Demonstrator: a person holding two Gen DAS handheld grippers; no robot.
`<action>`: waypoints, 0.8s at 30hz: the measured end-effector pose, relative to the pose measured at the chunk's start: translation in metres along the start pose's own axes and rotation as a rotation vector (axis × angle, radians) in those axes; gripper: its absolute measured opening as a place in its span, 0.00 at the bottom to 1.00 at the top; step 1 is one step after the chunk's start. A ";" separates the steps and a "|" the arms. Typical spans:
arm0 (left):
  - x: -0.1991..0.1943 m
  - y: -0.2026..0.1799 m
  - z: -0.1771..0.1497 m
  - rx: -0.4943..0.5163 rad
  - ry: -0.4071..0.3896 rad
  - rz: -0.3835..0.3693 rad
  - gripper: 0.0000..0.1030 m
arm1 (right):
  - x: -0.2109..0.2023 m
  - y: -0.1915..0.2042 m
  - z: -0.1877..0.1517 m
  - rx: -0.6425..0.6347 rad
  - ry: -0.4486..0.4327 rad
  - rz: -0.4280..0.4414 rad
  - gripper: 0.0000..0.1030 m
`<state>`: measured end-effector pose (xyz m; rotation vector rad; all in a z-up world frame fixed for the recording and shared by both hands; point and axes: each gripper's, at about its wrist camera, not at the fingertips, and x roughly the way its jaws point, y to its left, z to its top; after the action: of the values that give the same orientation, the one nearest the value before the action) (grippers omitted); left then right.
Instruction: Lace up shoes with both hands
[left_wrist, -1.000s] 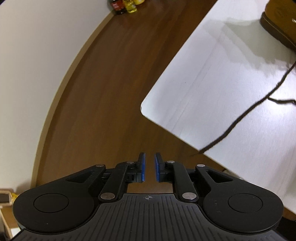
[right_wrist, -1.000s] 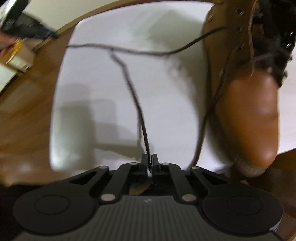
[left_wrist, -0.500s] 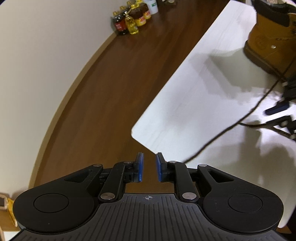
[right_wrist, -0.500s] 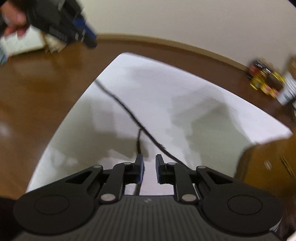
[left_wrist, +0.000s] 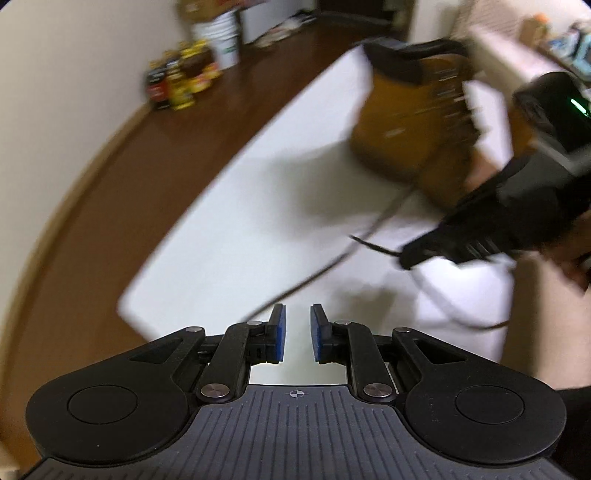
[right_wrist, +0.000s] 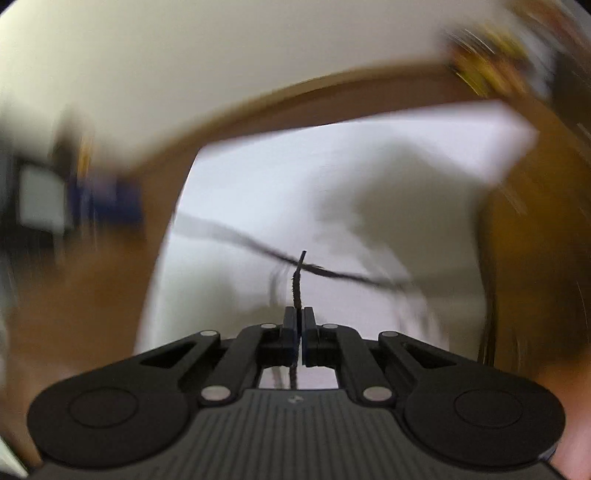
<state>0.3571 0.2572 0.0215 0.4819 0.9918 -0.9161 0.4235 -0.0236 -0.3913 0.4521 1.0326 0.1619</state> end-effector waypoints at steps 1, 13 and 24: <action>0.002 -0.009 0.005 0.013 -0.014 -0.029 0.15 | -0.015 -0.017 -0.004 0.174 -0.038 0.049 0.03; 0.023 -0.085 0.058 0.130 -0.090 -0.250 0.15 | -0.112 -0.071 -0.058 0.771 -0.314 0.199 0.03; 0.021 -0.118 0.066 0.357 -0.114 -0.274 0.03 | -0.151 -0.083 -0.072 0.772 -0.333 0.222 0.07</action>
<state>0.2965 0.1360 0.0417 0.5941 0.8035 -1.3644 0.2778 -0.1285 -0.3391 1.2525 0.6834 -0.1254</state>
